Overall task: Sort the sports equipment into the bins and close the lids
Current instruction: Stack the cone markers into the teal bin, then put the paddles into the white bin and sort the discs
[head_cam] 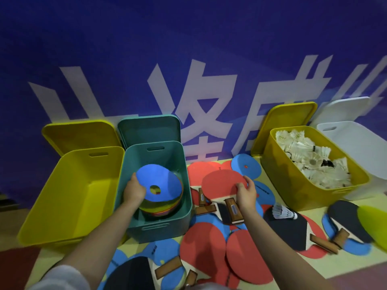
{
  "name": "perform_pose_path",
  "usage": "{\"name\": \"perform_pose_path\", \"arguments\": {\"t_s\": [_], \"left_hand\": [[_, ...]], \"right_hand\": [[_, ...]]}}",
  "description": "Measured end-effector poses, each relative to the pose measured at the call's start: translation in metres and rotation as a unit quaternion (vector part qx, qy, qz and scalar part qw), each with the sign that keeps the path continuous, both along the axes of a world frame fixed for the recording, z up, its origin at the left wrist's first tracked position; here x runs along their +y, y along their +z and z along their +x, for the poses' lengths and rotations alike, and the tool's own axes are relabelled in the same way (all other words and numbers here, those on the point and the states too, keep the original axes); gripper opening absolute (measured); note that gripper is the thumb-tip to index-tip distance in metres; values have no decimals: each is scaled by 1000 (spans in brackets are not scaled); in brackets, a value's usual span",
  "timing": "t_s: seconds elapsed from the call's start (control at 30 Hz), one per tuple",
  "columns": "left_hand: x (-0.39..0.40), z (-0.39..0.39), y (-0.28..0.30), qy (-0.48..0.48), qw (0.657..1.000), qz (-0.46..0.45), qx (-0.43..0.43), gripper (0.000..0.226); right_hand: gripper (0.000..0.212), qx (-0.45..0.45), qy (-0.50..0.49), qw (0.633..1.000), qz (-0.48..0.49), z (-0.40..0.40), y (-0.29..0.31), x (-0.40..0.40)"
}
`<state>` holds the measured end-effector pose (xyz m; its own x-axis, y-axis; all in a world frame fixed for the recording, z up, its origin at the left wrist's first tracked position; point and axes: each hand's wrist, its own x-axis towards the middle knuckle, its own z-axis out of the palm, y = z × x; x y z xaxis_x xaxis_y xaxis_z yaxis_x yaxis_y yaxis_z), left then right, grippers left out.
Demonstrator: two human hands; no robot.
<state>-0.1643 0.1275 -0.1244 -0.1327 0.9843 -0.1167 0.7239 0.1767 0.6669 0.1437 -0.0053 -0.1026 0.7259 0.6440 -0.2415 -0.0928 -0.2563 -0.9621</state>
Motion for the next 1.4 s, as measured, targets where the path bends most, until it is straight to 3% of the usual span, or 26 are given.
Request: {"name": "perform_pose_path", "arguments": {"t_s": [0.17,0.23,0.33,0.43,0.5,0.6,0.73,0.9,1.03,1.23,1.4], "left_hand": [[-4,-6,-23,-25,987,-125,98,61],[-13,6,-9,-40,988,-109,99,60],[-20,35,24,-72,997,22,8,51],[-36,79,64,-139,978,129,-90,45],[-50,113,82,-196,962,148,-121,43],[-54,159,78,-226,958,98,-148,45],[-43,208,42,-186,981,-10,-57,55],[-20,236,-9,-118,986,-116,7,67],[1,234,-41,-33,990,-133,27,81],[26,230,-71,4,986,-158,47,95],[49,239,-87,36,982,-175,62,95]], "right_hand": [[43,2,-32,999,18,-10,-3,-6],[43,1,-43,999,21,-13,-6,-11],[44,-18,-61,998,12,-13,-12,-20],[45,-35,-76,996,10,-3,-17,-29],[46,-43,-81,996,8,11,-18,-31],[47,-48,-80,996,14,35,-16,-33],[44,-55,-71,996,18,68,-16,-38],[42,-45,-33,998,7,108,-18,-28],[43,-82,21,996,-28,137,-26,-13],[46,-139,94,985,-30,158,-45,8],[49,-233,187,954,-12,167,-61,19]]}}
